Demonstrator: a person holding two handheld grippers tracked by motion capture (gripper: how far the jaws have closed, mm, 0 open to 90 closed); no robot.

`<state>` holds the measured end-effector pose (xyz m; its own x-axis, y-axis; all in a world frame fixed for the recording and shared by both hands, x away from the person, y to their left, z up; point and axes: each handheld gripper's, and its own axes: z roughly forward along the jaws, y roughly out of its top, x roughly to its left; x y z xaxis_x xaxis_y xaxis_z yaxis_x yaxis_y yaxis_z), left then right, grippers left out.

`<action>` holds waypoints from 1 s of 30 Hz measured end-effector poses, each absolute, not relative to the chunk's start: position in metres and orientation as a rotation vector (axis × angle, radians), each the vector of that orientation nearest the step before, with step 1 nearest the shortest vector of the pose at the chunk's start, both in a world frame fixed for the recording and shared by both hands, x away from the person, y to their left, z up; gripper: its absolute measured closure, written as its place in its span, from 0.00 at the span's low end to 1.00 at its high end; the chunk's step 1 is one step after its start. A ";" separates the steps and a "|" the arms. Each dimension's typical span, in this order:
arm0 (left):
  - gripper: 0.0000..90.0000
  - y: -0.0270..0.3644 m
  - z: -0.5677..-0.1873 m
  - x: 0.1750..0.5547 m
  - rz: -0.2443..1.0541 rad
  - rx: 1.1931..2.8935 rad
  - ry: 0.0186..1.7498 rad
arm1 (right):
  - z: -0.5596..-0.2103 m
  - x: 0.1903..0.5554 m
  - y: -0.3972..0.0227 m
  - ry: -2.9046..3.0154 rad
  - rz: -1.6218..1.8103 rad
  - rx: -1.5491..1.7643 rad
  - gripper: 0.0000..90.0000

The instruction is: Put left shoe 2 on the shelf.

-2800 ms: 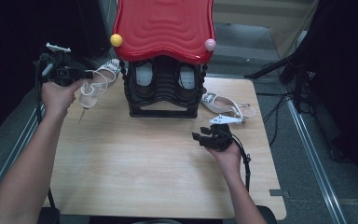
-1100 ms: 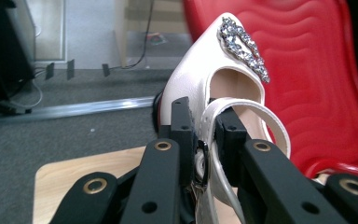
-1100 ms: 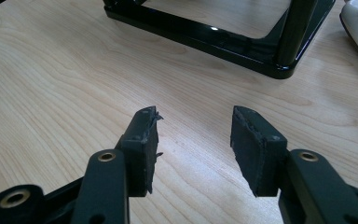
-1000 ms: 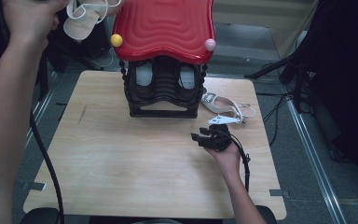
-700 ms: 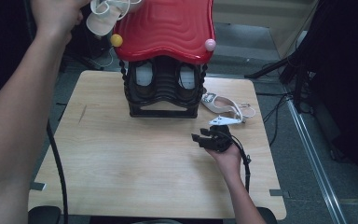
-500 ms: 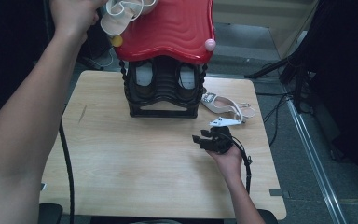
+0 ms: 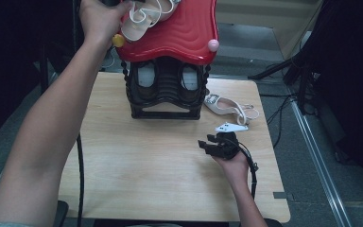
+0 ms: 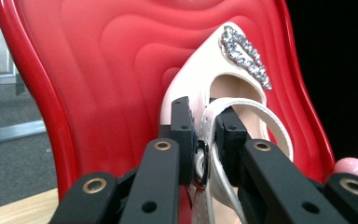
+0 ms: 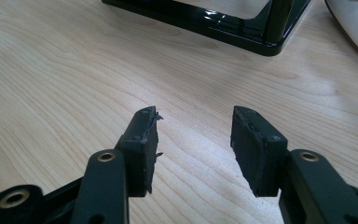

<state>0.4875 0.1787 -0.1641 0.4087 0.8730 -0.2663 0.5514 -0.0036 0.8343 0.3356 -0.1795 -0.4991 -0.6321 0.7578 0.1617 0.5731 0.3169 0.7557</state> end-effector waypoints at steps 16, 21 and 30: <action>0.78 0.179 -0.183 0.473 0.463 1.779 1.221 | -0.500 0.336 -0.177 2.360 1.197 1.213 0.58; 0.69 0.179 -0.179 0.471 0.455 1.786 1.198 | -0.500 0.336 -0.178 2.361 1.194 1.213 0.58; 0.61 0.193 -0.161 0.461 0.453 1.770 1.173 | -0.500 0.336 -0.179 2.360 1.189 1.215 0.58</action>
<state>0.4612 0.1927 -0.1610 0.4747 0.8616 -0.1796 0.5172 -0.1081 0.8490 0.3361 -0.1791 -0.4998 -0.6288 0.7631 0.1494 0.5741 0.3260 0.7511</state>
